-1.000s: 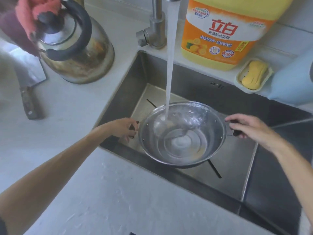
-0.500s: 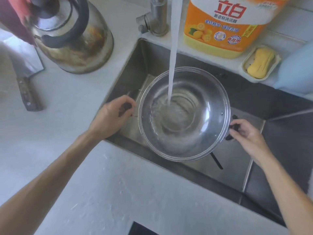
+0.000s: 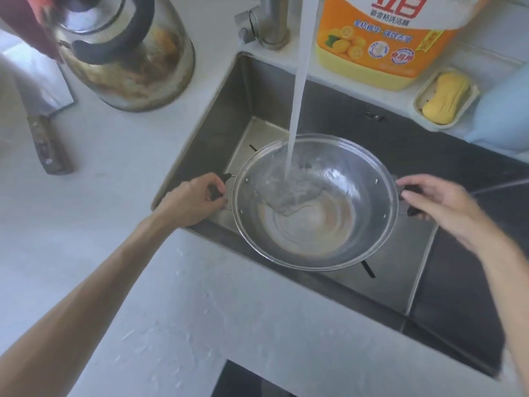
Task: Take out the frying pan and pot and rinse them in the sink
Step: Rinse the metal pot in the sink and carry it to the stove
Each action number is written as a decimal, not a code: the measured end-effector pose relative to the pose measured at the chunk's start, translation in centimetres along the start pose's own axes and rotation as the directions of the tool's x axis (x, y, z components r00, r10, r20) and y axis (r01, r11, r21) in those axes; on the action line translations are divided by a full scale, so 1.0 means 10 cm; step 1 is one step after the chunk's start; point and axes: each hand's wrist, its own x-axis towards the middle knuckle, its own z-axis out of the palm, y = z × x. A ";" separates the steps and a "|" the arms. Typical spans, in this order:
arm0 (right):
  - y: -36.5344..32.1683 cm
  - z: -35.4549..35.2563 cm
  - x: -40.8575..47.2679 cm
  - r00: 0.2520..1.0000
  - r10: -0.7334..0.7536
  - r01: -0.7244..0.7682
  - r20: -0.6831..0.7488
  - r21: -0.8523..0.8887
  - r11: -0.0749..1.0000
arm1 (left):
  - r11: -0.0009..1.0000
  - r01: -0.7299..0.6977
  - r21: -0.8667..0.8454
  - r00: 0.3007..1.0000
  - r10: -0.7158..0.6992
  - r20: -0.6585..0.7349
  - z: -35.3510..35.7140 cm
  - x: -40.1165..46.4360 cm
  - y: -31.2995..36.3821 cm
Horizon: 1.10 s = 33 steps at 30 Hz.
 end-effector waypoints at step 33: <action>-0.22 -0.02 0.00 0.954 -0.270 0.284 -0.133 0.098 0.954 | 0.999 0.028 0.047 0.992 -0.034 0.120 0.08 0.00 0.10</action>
